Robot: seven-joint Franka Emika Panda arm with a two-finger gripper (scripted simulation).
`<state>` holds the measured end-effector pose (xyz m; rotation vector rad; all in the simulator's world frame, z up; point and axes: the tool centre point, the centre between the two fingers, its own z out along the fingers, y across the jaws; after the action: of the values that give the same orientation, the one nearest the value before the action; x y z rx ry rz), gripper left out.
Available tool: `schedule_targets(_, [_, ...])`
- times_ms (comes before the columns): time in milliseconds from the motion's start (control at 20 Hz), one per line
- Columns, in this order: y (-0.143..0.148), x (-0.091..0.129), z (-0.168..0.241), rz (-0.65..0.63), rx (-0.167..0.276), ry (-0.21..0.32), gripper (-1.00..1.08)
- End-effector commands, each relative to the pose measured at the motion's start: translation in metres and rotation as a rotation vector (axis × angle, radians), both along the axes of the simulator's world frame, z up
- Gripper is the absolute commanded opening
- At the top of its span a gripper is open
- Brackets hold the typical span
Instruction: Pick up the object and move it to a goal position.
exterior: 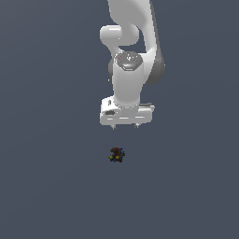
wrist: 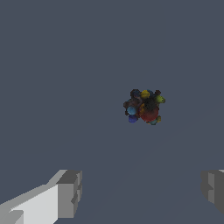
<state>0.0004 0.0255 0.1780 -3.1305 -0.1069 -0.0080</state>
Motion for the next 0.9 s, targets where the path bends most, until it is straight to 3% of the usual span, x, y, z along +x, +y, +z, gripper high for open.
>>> schedule_targets(0, [-0.001, 0.002, -0.002, 0.034, -0.002, 0.000, 1.00])
schedule_targets(850, [-0.012, 0.020, -0.029, 0.443, -0.018, 0.006, 1.00])
